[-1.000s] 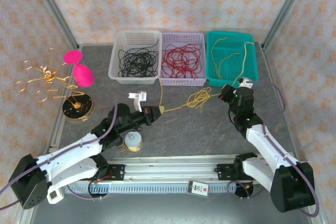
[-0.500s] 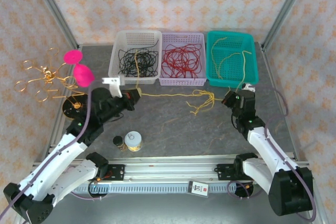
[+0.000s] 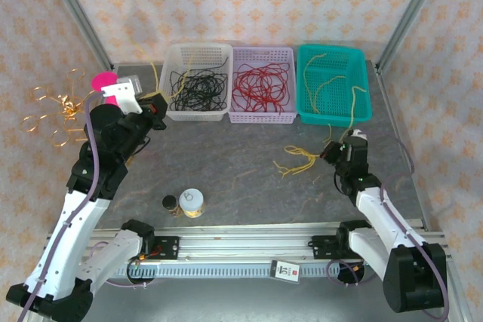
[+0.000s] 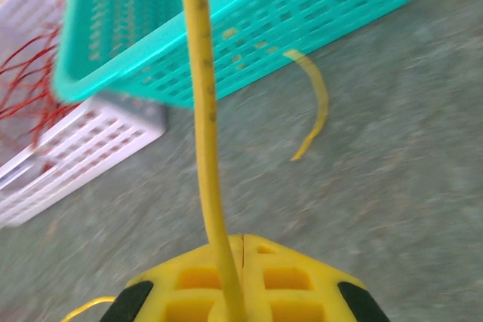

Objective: Untangle the cables

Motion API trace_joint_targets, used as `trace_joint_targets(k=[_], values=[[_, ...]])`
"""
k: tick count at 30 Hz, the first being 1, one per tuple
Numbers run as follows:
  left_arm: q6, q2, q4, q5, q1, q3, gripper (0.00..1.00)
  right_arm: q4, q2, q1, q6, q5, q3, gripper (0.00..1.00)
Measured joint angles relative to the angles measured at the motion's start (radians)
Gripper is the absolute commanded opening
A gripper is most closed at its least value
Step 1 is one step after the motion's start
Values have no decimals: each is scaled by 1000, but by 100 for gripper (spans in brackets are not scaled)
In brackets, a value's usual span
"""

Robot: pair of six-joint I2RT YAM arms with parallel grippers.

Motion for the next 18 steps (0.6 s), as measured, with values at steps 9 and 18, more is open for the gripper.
trace_joint_targets(k=[9, 18], values=[[-8, 125, 158, 286, -10, 5, 0, -28, 78, 216, -52, -198, 47, 54], [-9, 352, 357, 375, -146, 57, 0, -229, 8, 177, -88, -90, 257, 69]])
